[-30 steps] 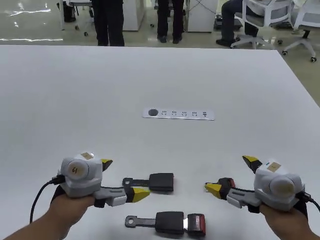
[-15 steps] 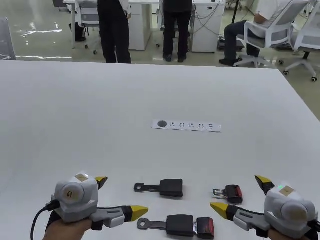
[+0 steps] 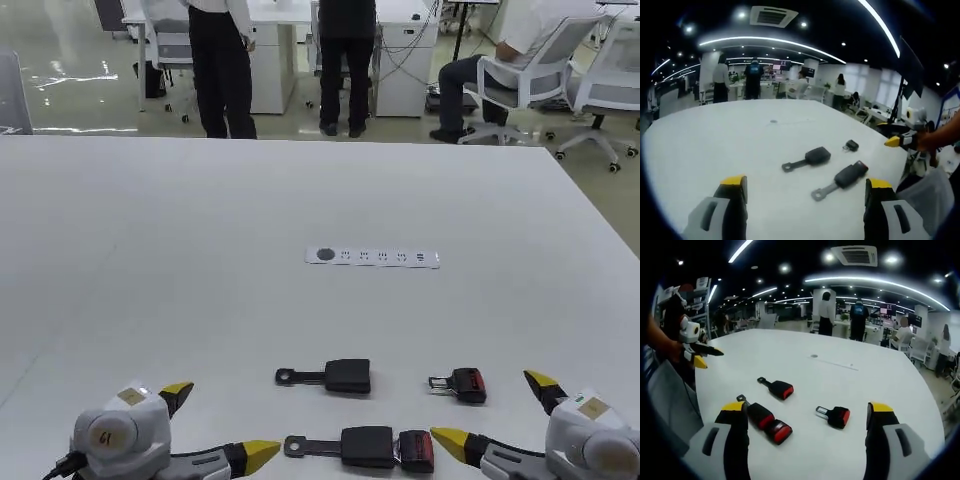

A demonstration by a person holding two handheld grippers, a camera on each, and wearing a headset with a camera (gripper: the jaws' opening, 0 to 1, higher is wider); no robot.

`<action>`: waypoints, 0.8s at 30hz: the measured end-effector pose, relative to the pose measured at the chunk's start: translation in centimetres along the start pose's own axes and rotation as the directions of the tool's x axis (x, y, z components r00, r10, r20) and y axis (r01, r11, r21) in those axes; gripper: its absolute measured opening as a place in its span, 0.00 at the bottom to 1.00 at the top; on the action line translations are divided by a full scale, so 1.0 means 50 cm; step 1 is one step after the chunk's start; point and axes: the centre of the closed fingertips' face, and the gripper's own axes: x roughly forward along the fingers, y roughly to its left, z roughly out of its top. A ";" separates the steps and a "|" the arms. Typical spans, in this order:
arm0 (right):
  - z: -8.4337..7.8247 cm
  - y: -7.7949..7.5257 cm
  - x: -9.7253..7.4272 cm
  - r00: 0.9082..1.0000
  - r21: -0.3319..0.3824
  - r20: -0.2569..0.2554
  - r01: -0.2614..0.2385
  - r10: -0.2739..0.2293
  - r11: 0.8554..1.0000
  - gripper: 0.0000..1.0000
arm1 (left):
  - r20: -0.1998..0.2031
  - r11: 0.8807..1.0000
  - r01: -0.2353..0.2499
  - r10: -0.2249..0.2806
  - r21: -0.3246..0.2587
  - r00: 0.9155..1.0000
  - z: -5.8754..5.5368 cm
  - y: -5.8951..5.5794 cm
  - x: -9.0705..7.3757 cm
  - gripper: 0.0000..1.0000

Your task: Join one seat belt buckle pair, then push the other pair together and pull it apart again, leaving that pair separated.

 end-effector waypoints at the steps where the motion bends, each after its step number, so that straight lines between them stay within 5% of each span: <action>1: 0.001 -0.001 -0.005 1.000 0.001 0.004 0.004 -0.004 1.000 1.00 | 0.000 1.000 0.001 -0.001 0.000 1.000 -0.001 -0.004 -0.003 1.00; 15: -0.006 -0.005 -0.042 1.000 -0.009 0.012 0.025 -0.025 1.000 1.00 | 0.035 1.000 0.001 -0.002 0.019 0.999 0.021 -0.008 -0.026 1.00; 24: -0.018 -0.007 -0.061 0.999 -0.007 0.007 0.033 -0.033 0.999 1.00 | 0.041 0.999 0.012 -0.013 0.030 0.999 0.023 -0.038 -0.037 1.00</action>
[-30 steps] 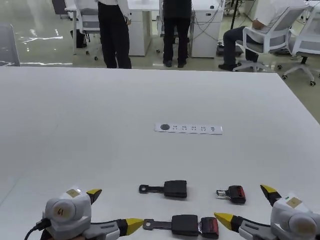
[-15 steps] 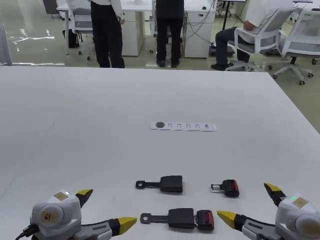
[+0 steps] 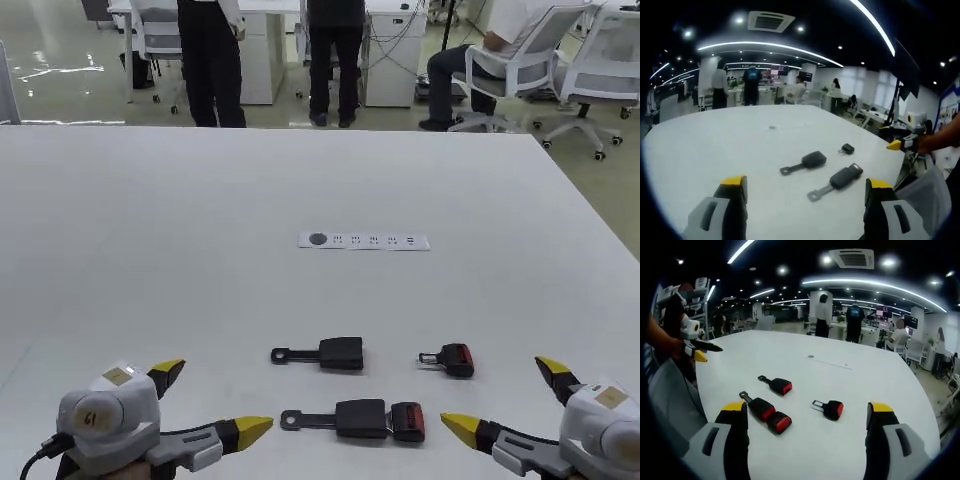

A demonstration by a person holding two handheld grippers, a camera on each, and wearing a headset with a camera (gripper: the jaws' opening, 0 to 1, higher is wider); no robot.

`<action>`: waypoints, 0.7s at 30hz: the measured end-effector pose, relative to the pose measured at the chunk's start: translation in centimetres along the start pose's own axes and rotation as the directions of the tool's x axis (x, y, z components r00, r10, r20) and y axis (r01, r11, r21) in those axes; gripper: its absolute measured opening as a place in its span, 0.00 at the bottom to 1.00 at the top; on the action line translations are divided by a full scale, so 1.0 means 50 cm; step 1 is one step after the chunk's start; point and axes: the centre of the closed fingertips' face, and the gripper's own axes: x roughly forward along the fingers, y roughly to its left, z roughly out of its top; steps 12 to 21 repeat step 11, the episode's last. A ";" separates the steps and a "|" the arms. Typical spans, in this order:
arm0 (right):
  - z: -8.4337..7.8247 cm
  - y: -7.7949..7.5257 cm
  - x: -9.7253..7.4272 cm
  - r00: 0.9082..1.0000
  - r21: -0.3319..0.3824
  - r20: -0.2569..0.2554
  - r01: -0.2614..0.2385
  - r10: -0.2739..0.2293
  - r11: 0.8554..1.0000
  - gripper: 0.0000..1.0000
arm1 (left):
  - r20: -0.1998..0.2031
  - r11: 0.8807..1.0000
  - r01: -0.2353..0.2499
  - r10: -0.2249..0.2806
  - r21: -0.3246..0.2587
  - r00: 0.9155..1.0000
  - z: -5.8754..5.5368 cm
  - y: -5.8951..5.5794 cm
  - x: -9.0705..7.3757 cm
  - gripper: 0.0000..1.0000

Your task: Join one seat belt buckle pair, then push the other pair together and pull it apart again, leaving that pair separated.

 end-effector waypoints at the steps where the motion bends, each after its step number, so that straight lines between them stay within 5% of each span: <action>1: -0.002 0.000 -0.002 1.000 0.000 0.000 0.000 0.000 1.000 1.00 | 0.000 1.000 0.001 -0.001 0.001 1.000 0.000 -0.001 0.000 1.00; 21: -0.021 0.014 -0.018 1.000 0.015 -0.010 -0.008 0.009 1.000 1.00 | 0.004 1.000 0.002 -0.002 0.001 1.000 -0.011 0.001 -0.016 1.00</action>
